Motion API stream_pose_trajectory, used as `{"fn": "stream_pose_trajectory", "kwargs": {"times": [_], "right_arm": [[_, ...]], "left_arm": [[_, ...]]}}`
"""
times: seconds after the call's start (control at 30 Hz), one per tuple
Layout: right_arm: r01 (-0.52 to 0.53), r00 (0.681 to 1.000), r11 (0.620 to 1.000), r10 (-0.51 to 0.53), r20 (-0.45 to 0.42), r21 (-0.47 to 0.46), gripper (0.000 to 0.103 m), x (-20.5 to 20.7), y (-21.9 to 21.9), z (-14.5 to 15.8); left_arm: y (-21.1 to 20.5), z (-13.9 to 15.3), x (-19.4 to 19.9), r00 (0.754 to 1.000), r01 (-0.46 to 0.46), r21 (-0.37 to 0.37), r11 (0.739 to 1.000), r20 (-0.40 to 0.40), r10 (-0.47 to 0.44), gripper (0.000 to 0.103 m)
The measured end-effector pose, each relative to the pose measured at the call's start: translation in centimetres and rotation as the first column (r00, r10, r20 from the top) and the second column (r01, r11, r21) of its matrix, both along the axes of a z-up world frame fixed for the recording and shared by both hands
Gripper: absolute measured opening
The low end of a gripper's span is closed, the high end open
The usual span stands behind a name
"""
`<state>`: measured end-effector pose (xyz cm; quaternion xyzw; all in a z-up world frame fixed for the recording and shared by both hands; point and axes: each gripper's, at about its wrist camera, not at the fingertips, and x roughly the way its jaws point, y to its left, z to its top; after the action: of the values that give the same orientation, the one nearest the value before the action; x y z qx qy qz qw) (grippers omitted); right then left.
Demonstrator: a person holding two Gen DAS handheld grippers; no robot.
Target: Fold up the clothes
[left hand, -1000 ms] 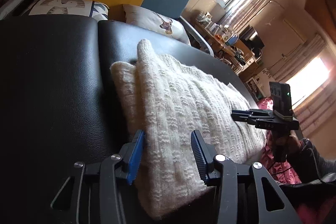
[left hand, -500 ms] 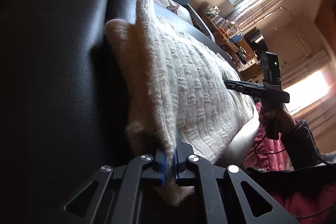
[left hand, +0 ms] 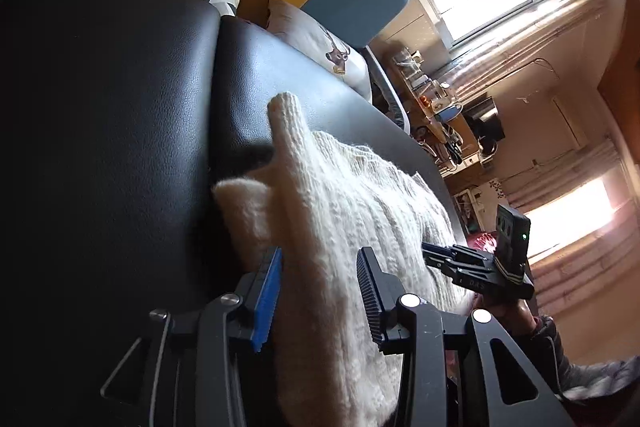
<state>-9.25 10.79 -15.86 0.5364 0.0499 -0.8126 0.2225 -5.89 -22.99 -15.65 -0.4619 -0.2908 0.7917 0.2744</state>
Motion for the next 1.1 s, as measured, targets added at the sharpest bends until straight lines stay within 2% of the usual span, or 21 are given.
{"fn": "stream_pose_trajectory", "kwargs": {"times": [0.07,0.1,0.13,0.2,0.27,0.37,0.47,0.57,0.63,0.67,0.7,0.77,0.8,0.83,0.9,0.97,1.03,1.1], "right_arm": [[0.002,1.0,1.0,-0.002,0.002,-0.014,0.023,0.0,0.4,0.0],[0.002,1.0,1.0,-0.002,0.004,-0.021,0.023,0.1,0.6,-0.1],[0.0,1.0,1.0,0.0,0.007,-0.025,0.023,0.1,0.6,-0.2],[-0.004,1.0,1.0,0.004,0.015,-0.029,0.023,0.1,1.2,-0.3],[0.003,1.0,0.999,-0.002,0.027,-0.037,0.023,0.0,1.5,-0.3],[0.012,0.999,0.999,-0.011,0.03,-0.05,0.023,0.6,1.5,-0.1],[0.018,1.0,0.998,-0.016,0.027,-0.059,0.023,0.8,2.4,0.2],[0.021,1.0,0.996,-0.02,0.012,-0.092,0.023,1.3,3.1,0.3],[0.011,1.0,0.99,-0.012,-0.001,-0.138,0.024,1.6,4.0,0.7],[0.007,1.0,0.987,-0.009,-0.011,-0.163,0.023,1.7,4.6,1.0],[0.007,0.999,0.982,-0.012,-0.03,-0.187,0.023,2.0,5.6,1.7],[-0.002,0.997,0.976,-0.014,-0.071,-0.22,0.024,2.6,7.5,3.0],[-0.023,0.995,0.979,0.003,-0.099,-0.202,0.024,2.9,8.3,3.8],[-0.04,0.992,0.982,0.018,-0.121,-0.183,0.024,3.0,9.1,4.4],[-0.059,0.989,0.991,0.042,-0.141,-0.119,0.024,2.9,10.8,4.8],[-0.057,0.99,0.997,0.051,-0.128,-0.043,0.024,2.3,12.1,4.3],[-0.06,0.995,0.998,0.057,-0.081,-0.036,0.024,1.6,12.9,3.4],[-0.065,0.995,0.998,0.063,-0.077,-0.023,0.024,1.2,12.9,2.9]], "left_arm": [[0.6,-0.1,-1.2,1.0,0.019,-0.001,1.0,0.012,-0.019,0.038],[0.9,0.0,-1.4,1.0,0.019,-0.024,1.0,0.006,-0.019,0.033],[1.2,0.4,-1.4,1.0,-0.005,-0.079,0.997,-0.018,0.004,0.004],[1.2,0.7,-0.8,0.999,-0.048,-0.124,0.991,-0.027,0.045,0.006],[0.9,-0.3,-0.1,0.994,-0.109,-0.225,0.968,-0.007,0.11,0.005],[-0.4,-2.1,0.6,0.986,-0.156,-0.171,0.973,0.027,0.163,0.006],[-0.1,-1.3,0.9,0.982,-0.181,-0.201,0.963,0.015,0.188,0.01],[-0.4,-0.6,1.9,0.974,-0.218,-0.223,0.95,0.017,0.228,0.025],[-0.6,0.0,2.6,0.967,-0.243,-0.238,0.941,0.018,0.254,0.053],[-0.7,0.2,2.9,0.964,-0.255,-0.245,0.936,0.018,0.267,0.057],[-1.1,0.3,3.7,0.962,-0.261,-0.211,0.942,0.02,0.271,0.059],[-2.0,-0.1,4.9,0.964,-0.256,-0.083,0.963,0.054,0.261,0.065],[-2.1,-0.3,5.1,0.963,-0.257,-0.077,0.963,0.064,0.262,0.07],[-2.1,-0.4,5.2,0.962,-0.258,-0.078,0.963,0.071,0.263,0.07],[-1.6,-0.4,5.1,0.964,-0.247,-0.134,0.96,0.06,0.257,0.07],[-0.6,-0.5,4.7,0.972,-0.212,-0.116,0.97,0.08,0.222,0.07],[0.3,-0.4,4.3,0.975,-0.193,-0.119,0.974,0.085,0.204,0.071],[0.9,-0.2,4.1,0.977,-0.192,-0.148,0.97,0.064,0.204,0.071]]}}
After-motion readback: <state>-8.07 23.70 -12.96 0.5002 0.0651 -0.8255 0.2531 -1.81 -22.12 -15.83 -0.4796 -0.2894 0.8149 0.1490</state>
